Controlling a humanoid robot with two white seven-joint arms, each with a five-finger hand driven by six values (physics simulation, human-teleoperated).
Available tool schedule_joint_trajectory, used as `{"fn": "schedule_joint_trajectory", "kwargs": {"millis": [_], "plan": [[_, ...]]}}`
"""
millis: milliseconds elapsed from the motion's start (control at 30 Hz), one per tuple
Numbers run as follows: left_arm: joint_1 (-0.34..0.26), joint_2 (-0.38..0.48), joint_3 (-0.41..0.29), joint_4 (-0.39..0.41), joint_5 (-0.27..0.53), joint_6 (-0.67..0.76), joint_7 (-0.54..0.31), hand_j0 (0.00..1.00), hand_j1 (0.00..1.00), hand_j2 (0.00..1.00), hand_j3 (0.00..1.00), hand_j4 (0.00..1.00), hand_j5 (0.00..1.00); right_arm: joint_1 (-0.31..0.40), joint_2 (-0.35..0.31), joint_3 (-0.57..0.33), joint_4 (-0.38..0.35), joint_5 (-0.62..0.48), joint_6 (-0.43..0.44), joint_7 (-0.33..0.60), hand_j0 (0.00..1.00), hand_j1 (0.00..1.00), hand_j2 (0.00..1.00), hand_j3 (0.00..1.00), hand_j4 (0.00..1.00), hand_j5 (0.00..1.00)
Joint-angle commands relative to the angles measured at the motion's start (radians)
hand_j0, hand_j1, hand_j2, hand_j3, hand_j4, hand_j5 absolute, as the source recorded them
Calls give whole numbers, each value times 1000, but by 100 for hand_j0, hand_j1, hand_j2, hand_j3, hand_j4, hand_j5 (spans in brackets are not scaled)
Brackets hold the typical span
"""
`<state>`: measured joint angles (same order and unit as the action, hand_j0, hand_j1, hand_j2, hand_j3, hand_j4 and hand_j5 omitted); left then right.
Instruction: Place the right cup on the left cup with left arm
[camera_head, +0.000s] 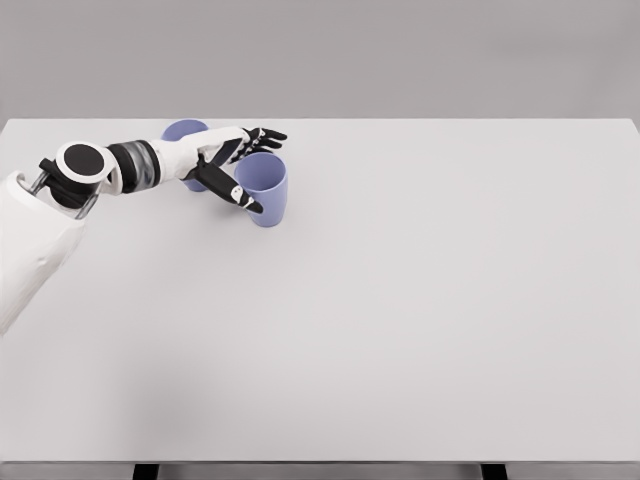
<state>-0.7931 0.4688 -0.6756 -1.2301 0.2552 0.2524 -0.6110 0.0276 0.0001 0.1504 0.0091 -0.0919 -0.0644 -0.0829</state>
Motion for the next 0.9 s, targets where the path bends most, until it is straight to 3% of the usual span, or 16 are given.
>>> {"fn": "schedule_joint_trajectory", "kwargs": {"millis": [0, 167, 367, 500, 867], "plan": [[0, 1, 1, 1, 1, 1, 0, 100, 100, 100, 100, 100, 100, 0, 0, 0, 0, 0, 0, 0, 100, 100, 100, 100, 100, 100], [0, -1, 1, 3, -14, 1, 0, 99, 99, 99, 99, 99, 99, 0, 0, 0, 0, 0, 0, 0, 100, 100, 100, 100, 100, 100], [0, -1, 1, 6, -14, 1, 0, 78, 78, 78, 78, 78, 78, 0, 0, 0, 0, 0, 0, 0, 100, 100, 100, 100, 100, 100], [2, -1, 1, 6, -14, 1, 0, 73, 73, 73, 73, 73, 73, 0, 0, 0, 0, 0, 0, 0, 100, 100, 100, 100, 100, 100], [0, 1, 2, 0, -13, 1, 0, 66, 66, 66, 66, 66, 66, 0, 0, 0, 0, 0, 0, 0, 100, 100, 100, 100, 100, 100]]}}
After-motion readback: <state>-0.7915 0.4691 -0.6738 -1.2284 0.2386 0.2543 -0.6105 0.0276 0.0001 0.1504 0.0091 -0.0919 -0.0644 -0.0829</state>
